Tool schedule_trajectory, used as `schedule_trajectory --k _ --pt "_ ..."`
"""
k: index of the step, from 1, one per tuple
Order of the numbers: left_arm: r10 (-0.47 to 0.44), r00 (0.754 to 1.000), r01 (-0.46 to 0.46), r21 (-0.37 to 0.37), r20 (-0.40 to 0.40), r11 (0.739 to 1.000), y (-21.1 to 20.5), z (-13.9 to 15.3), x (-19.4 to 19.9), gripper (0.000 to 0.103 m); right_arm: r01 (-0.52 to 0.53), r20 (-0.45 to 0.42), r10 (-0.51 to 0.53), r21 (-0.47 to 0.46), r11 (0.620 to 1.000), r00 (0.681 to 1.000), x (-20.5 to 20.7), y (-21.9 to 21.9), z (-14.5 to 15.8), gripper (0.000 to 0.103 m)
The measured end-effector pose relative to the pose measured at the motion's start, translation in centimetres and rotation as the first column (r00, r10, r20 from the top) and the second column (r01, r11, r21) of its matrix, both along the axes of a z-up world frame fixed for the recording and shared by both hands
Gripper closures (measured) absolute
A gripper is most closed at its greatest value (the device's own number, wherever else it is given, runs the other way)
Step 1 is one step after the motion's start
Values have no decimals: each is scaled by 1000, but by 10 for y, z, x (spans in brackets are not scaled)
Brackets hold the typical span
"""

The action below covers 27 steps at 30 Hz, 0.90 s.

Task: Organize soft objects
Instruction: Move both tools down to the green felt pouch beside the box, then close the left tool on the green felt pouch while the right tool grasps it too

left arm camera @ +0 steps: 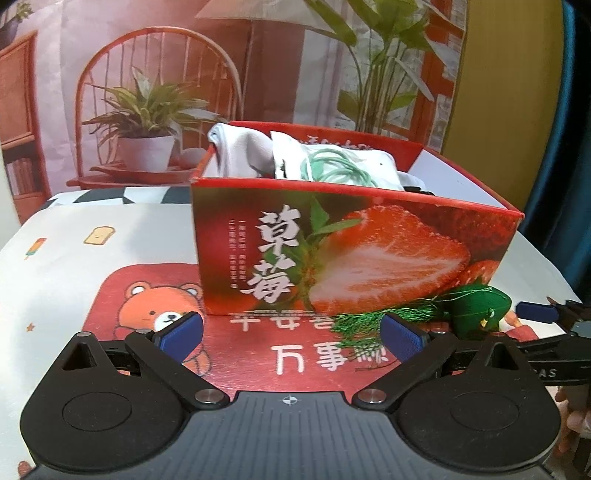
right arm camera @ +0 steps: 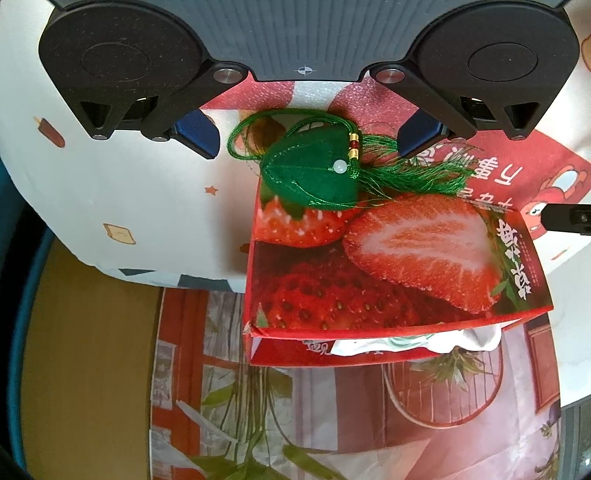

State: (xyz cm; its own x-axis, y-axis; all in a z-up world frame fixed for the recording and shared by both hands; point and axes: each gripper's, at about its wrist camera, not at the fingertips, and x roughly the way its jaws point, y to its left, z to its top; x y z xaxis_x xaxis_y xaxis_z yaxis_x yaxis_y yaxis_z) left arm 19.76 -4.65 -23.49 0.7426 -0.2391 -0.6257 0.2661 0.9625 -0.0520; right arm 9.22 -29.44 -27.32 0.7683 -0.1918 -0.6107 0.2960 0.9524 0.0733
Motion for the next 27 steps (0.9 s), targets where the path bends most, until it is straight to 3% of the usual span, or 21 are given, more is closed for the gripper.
schedule_trajectory --k 9,15,23,27 --pt "-8 1000 8 1 -23 1000 -3 -7 2 0 -62 -88 65 38 997 994 32 2 -8 22" --pt "3 1000 -3 -10 -28 1000 4 -6 3 0 -107 -60 112 71 992 992 45 11 -3 32" --pt "0 999 -1 -38 -39 999 5 -5 3 0 -282 -60 285 54 958 957 51 53 6 33" --pt "-35 998 31 -81 -50 996 1 -3 3 2 -312 -61 315 55 949 947 46 62 11 25"
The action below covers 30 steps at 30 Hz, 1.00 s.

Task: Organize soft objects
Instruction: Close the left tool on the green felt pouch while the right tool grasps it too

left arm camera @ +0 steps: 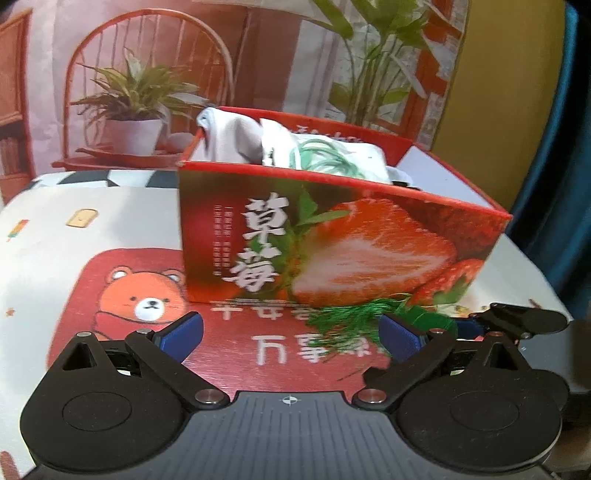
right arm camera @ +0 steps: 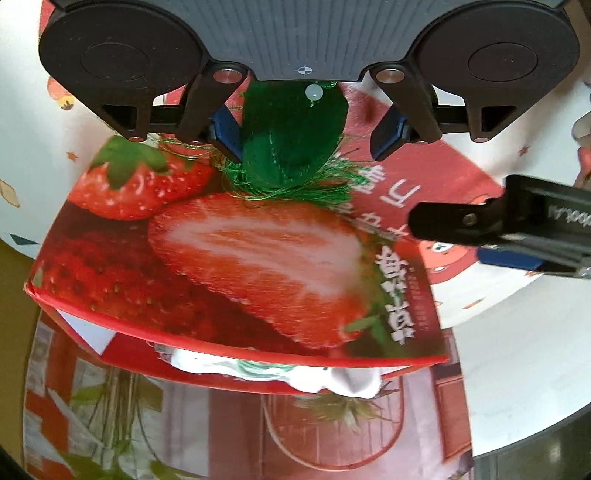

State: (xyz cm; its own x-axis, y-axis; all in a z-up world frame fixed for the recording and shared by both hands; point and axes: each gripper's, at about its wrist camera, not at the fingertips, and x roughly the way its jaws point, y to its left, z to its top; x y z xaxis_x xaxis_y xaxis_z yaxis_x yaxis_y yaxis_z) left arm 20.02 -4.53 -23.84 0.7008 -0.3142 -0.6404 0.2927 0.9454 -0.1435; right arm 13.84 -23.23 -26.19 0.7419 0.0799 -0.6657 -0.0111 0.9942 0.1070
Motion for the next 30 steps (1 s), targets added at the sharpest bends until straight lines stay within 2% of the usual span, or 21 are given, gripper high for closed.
schedule_trajectory --k 7,10,12,16,18,20,22,25,30 --pt "-93 994 87 -95 -54 992 -17 -4 1 8 -9 3 9 -1 1000 1000 -17 -12 5 25" --pt "-156 985 146 -118 -75 982 -30 -9 2 13 -12 7 12 -3 1000 1000 -23 -14 4 28" --pt "-198 975 185 -134 -97 974 -40 -13 3 19 -10 12 10 3 1000 1000 -28 -15 3 35" --pt "-252 957 226 -172 -144 959 -53 -24 6 29 -5 18 5 1 1000 1000 -37 -14 -1 42" --pt "-263 953 237 -171 -151 956 -59 -30 9 38 -8 17 8 -1 1000 1000 -38 -12 -5 47" --pt "-264 949 234 -177 -171 956 -61 -37 15 47 -12 21 12 -12 1000 1000 -39 -10 -6 49" --pt "-284 940 240 -229 -186 943 -59 -41 21 53 -7 26 8 -22 1000 1000 -37 -10 -6 49" --pt "-295 940 254 -224 -171 941 -57 -37 24 57 11 42 -10 -25 1000 999 -33 -9 -4 52" --pt "-287 953 259 -229 -97 938 -45 1 21 57 5 119 1 -46 999 993 -35 -2 19 55"
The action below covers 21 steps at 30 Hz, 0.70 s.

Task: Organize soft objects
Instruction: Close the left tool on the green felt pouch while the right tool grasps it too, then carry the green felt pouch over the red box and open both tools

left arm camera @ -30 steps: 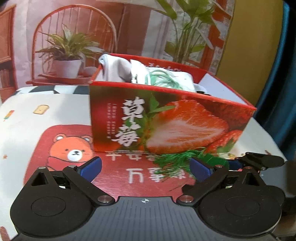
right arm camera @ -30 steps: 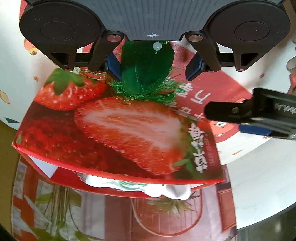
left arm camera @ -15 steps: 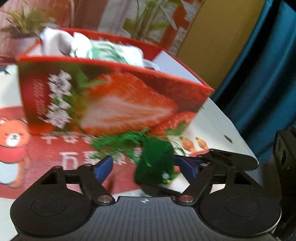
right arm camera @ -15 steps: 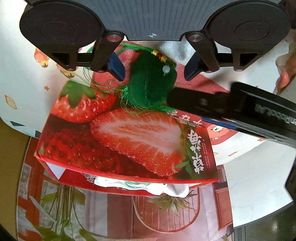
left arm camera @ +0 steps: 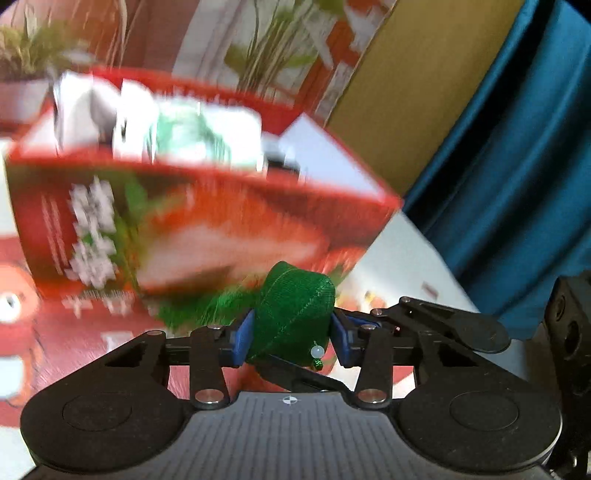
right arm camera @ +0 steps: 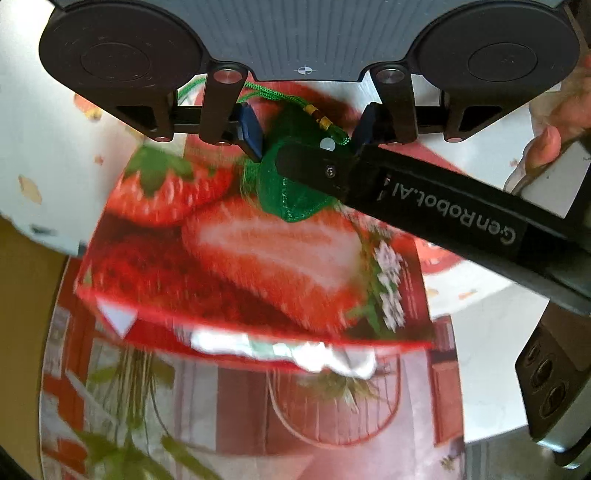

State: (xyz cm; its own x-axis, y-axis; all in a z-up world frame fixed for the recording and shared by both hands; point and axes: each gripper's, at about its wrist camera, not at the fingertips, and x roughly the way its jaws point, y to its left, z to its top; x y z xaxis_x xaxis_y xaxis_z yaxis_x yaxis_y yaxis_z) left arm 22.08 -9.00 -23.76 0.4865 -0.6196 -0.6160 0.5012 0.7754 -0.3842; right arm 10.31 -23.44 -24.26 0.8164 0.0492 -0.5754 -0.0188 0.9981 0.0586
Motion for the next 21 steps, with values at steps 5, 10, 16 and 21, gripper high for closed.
schedule_trajectory --k 5,10,16,21 --pt "40 993 -33 -64 108 997 15 55 5 57 -21 116 20 3 1000 993 5 -5 51 56" --pt "67 969 -40 -120 236 992 20 111 16 56 -41 247 50 -42 998 968 18 -11 110 55" --pt "84 915 -27 -149 394 988 0 154 26 55 -11 391 54 -111 994 919 37 -26 166 55" --pt "95 914 -38 -150 393 988 -14 148 44 55 6 412 61 -161 987 909 59 -41 177 55"
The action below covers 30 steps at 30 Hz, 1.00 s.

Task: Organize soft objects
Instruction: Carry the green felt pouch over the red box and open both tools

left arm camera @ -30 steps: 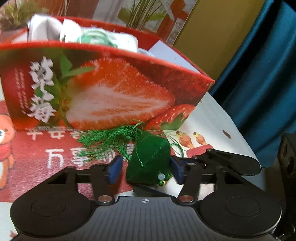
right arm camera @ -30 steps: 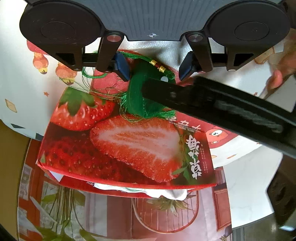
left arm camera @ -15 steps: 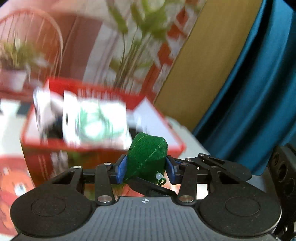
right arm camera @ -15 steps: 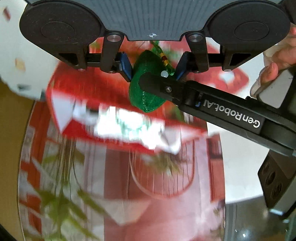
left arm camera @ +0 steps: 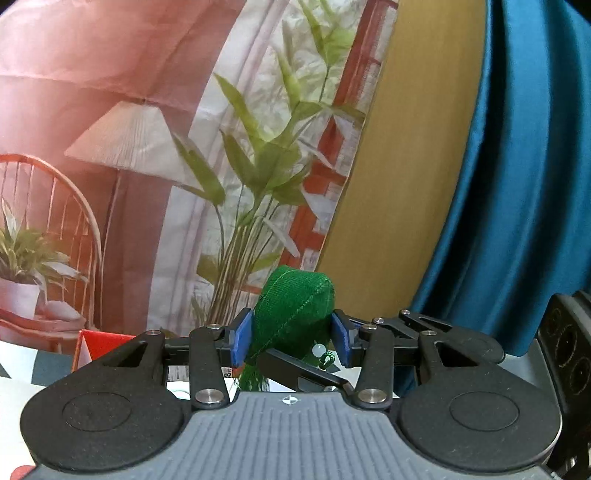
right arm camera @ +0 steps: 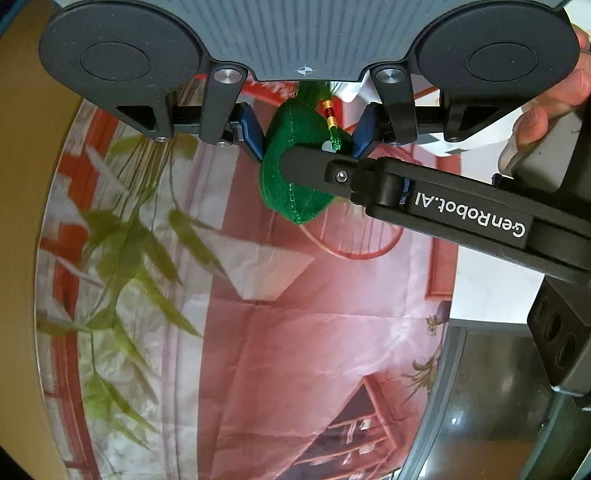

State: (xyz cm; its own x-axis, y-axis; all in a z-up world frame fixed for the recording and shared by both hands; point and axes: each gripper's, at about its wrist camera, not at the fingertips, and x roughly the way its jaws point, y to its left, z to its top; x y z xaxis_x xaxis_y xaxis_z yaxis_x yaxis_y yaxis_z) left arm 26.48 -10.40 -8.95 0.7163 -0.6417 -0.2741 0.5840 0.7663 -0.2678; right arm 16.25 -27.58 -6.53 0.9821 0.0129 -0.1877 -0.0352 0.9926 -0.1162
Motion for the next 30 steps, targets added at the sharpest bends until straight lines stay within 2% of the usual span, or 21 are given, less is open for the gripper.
schedule_trajectory --k 3,6,10,11,12,15,17,19,23,24,25,27,30 --pt "-2 999 3 20 -41 1000 -4 -14 11 55 10 -26 -10 7 1000 1000 10 -7 -11 54" --pt "-2 995 8 50 -104 999 -8 -35 23 54 22 -79 -18 47 999 997 16 -12 -34 54" --pt "26 986 -8 108 -162 994 -11 -59 33 52 57 -178 -24 186 981 984 22 -24 -64 52" --pt "42 985 -22 118 -168 993 -10 -63 37 47 77 -202 -33 215 974 979 23 -27 -71 51" --pt "61 983 -39 128 -172 991 -7 -64 40 39 100 -226 -46 234 967 973 25 -30 -77 51" --pt "125 979 -100 154 -163 983 3 -67 45 17 171 -276 -107 221 960 955 27 -39 -92 49" --pt "167 976 -140 182 -142 973 8 -65 46 9 215 -302 -145 213 953 942 26 -44 -98 49" --pt "189 973 -159 209 -132 965 12 -62 47 7 241 -314 -167 213 947 934 23 -47 -100 49" --pt "227 966 -190 256 -126 948 22 -57 43 0 266 -305 -191 226 937 933 15 -49 -100 27" --pt "270 961 -251 224 -57 942 25 -56 40 0 268 -302 -193 231 935 934 15 -50 -98 22" --pt "277 959 -259 228 -54 939 28 -54 38 0 271 -297 -197 232 934 934 12 -50 -95 19" --pt "289 956 -271 234 -45 934 34 -50 31 0 277 -290 -203 240 931 935 7 -49 -91 6" --pt "332 943 -314 240 -37 919 45 -42 18 0 279 -280 -206 251 927 938 2 -45 -82 0"
